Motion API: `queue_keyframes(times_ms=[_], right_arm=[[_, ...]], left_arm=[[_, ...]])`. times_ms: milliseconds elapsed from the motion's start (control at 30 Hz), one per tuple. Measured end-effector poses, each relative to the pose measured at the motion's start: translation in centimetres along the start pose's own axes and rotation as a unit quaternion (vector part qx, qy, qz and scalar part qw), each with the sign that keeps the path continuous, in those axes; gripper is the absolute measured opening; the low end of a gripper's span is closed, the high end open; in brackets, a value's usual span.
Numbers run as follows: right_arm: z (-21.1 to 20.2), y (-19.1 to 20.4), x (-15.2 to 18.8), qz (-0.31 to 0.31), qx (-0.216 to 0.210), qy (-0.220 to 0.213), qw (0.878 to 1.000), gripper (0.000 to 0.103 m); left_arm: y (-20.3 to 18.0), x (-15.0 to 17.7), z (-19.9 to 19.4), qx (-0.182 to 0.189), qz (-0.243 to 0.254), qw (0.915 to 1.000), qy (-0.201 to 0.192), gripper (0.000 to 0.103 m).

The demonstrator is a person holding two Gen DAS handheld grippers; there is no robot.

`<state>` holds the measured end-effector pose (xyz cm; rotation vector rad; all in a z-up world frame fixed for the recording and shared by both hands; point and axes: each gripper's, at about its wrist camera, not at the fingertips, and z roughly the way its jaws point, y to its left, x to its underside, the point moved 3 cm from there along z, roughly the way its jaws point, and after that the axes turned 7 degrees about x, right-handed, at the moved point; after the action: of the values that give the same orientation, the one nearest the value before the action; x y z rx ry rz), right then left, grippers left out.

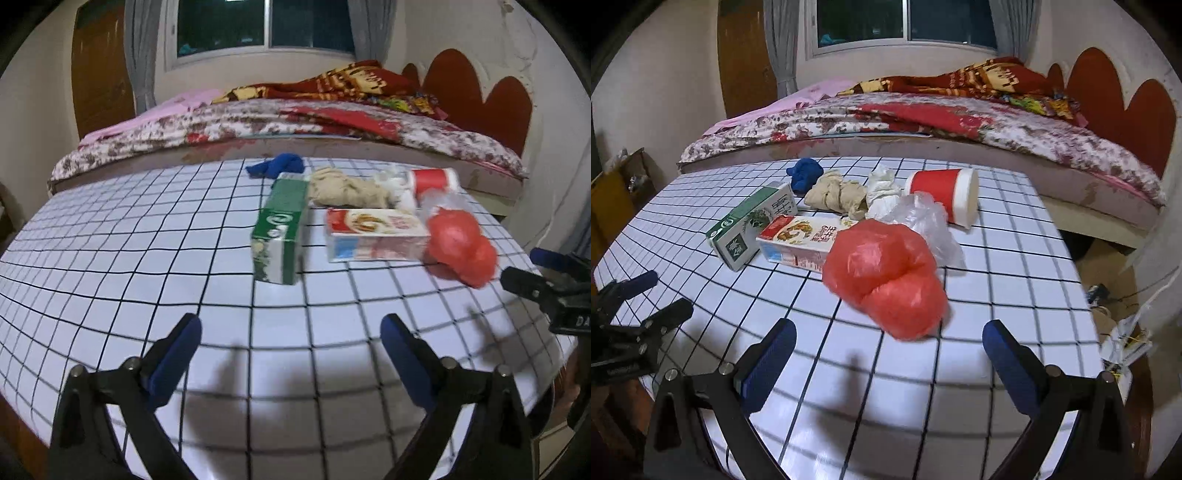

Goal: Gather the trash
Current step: 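Grasp the green milk carton with the left tool while the right tool grasps the red bag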

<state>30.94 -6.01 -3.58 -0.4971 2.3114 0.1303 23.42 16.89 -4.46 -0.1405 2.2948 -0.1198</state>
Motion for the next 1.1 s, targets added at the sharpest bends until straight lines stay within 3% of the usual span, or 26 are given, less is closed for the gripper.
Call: queue_keyframes(times_ms=[300, 400, 467, 533, 600, 633, 800, 933, 1100], right_arm=[[5.1, 0.3, -1.4, 0.007, -0.004, 0.024, 1.0, 0.102], [5.9, 0.5, -1.7, 0.005, -0.01, 0.024, 1.0, 0.101], [6.3, 0.7, -1.8, 0.007, -0.019, 0.026, 0.999, 0.091], [6.7, 1.0, -1.8, 0.007, -0.026, 0.029, 0.999, 0.073], [6.8, 1.2, -1.7, 0.009, -0.032, 0.033, 0.999, 0.063], [6.8, 1.3, -1.6, 0.008, -0.035, 0.034, 0.999, 0.058], [6.1, 2.2, -1.5, 0.001, -0.058, 0.037, 0.998, 0.051], [4.2, 3.3, -1.3, -0.007, -0.134, 0.019, 0.991, 0.051], [1.9, 4.3, -0.9, -0.042, -0.103, 0.011, 0.994, 0.051]], left_arm=[[2.0, -2.4, 5.5, -0.005, -0.009, 0.9996, 0.027, 0.085], [2.4, -3.0, 6.1, 0.018, -0.027, 0.9987, 0.04, 0.077], [2.2, -3.6, 6.1, 0.011, -0.017, 0.9993, 0.031, 0.077], [2.0, -4.0, 6.5, 0.018, -0.016, 0.9991, 0.034, 0.071], [2.0, -4.1, 7.3, 0.023, -0.015, 0.9986, 0.046, 0.057], [2.0, -4.1, 7.7, 0.029, -0.015, 0.9979, 0.056, 0.041], [2.1, -3.3, 6.3, 0.024, -0.016, 0.9987, 0.041, 0.039], [2.1, -2.7, 3.8, 0.016, -0.016, 0.9995, 0.022, 0.039], [1.7, -2.2, 0.9, 0.01, -0.012, 0.9999, 0.006, 0.039]])
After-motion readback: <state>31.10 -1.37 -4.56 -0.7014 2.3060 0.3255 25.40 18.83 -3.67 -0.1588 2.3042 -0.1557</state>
